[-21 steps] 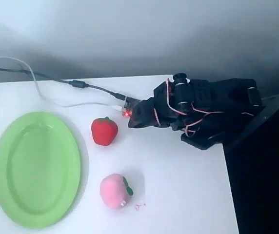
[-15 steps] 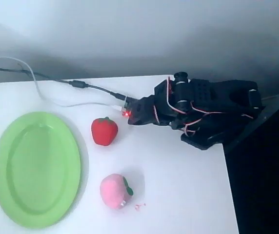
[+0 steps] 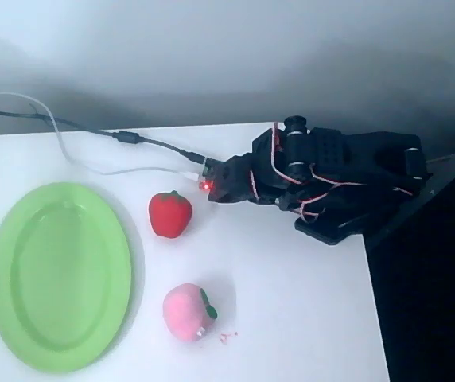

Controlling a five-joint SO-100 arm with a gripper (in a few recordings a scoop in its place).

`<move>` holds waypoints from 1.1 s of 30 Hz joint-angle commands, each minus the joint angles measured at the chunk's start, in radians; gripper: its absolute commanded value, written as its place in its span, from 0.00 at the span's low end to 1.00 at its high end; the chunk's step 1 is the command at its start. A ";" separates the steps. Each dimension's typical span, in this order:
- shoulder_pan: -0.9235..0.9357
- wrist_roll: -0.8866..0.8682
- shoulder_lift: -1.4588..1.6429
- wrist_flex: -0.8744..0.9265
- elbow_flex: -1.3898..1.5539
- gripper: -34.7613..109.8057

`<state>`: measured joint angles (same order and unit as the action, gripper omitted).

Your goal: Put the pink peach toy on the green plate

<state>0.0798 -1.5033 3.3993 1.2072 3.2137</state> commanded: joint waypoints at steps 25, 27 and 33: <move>-0.795 -0.574 -1.362 -0.181 -1.259 0.51; -0.810 -0.583 -1.424 -0.233 -1.262 0.51; -0.807 -0.578 -1.626 -0.325 -1.361 0.51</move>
<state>-0.7087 -2.0724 1.8346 0.8928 1.9313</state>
